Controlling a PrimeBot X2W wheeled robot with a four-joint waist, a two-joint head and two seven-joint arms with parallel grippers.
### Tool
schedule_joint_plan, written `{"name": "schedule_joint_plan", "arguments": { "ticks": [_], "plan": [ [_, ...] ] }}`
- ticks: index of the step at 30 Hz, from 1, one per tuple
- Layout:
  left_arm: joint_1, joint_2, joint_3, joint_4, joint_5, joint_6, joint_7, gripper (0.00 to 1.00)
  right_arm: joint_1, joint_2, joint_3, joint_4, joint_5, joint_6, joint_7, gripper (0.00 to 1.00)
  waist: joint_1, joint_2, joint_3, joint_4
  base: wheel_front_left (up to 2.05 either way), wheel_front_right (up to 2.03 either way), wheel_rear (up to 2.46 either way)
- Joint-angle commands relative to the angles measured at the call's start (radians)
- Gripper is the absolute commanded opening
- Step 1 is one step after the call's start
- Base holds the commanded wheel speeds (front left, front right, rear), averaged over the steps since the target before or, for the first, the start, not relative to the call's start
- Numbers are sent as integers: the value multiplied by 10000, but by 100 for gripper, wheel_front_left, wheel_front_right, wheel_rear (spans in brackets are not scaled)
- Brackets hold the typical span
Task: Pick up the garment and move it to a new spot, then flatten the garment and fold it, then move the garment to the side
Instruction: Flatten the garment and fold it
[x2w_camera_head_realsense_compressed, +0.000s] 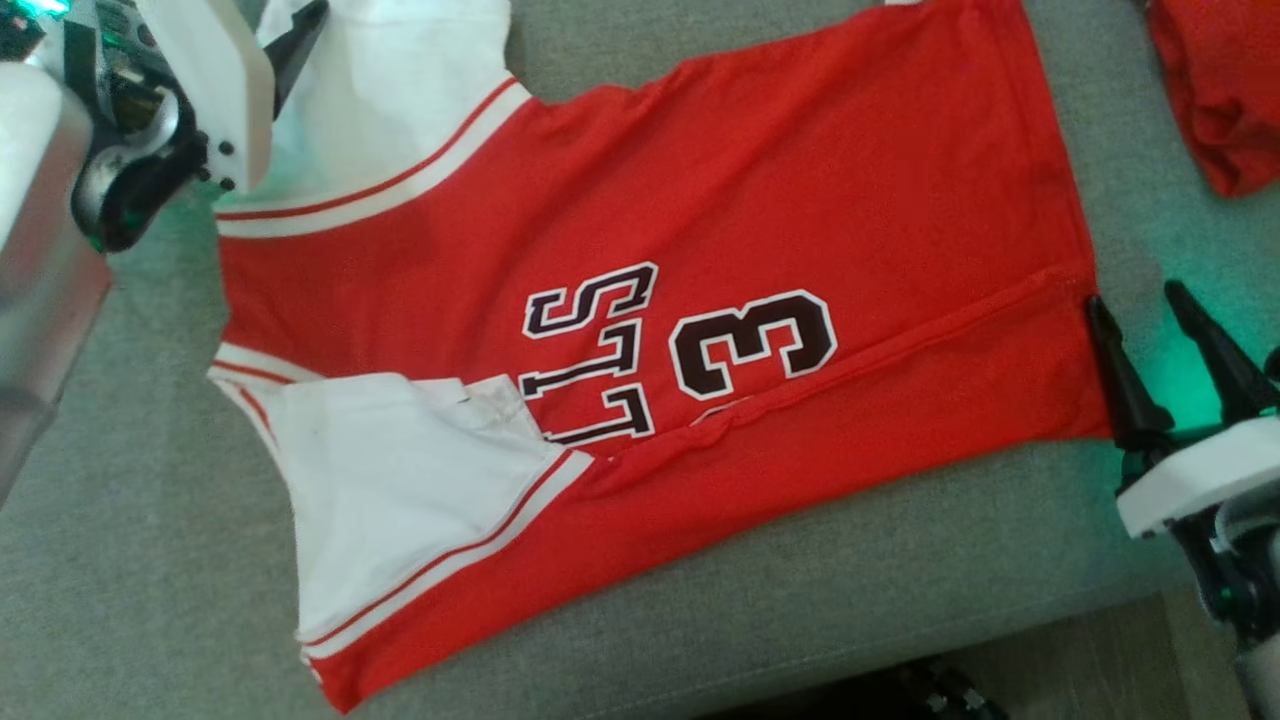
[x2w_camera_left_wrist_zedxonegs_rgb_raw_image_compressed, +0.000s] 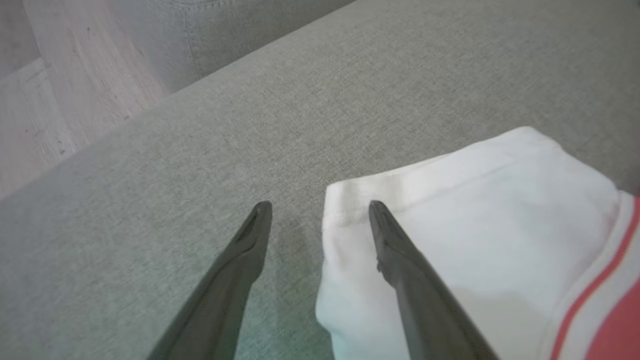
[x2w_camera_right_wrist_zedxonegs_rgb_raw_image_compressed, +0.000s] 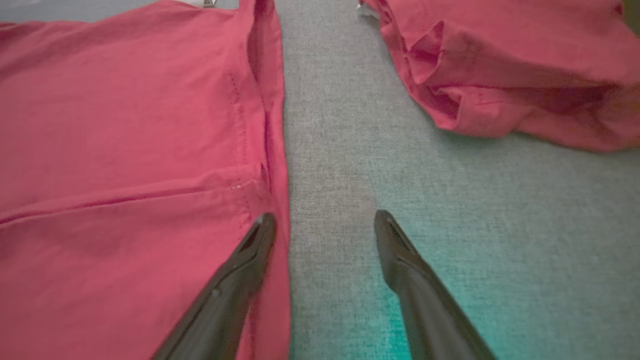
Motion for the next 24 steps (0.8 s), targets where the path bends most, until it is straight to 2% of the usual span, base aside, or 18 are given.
{"name": "schedule_joint_plan", "arguments": {
  "ticks": [1,2,3,9,14,20,24],
  "plan": [
    [-617,266,284,-122,-120,-28,50,76,-106,-217,130,-171,63,-9,-150,100,-1,1,151,-110,0,0,0],
    [-669,244,221,-61,-156,-39,48,14,-137,-213,125,-147,72,-9,-173,100,-1,1,173,-111,0,0,0],
    [-696,227,154,-23,-232,-49,62,0,-173,-217,109,-133,79,-9,-180,100,-1,1,182,-102,0,0,0],
    [-933,364,-466,-410,-486,-67,-203,0,-898,-347,90,-450,433,-9,81,100,-1,1,83,88,0,0,0],
    [-1154,449,-908,-561,-598,-69,-612,0,-2485,-551,755,-384,1006,-9,1255,100,-1,1,-25,267,0,0,0],
    [-1497,354,-1370,-553,-761,-69,-912,0,-4808,-668,1749,856,1870,-9,2712,100,-1,1,44,546,0,0,0],
    [-1688,246,-1672,-475,-860,-70,-1128,0,-5766,-616,2290,1887,2324,-9,3401,100,-1,1,69,749,0,0,0]
  ]
}}
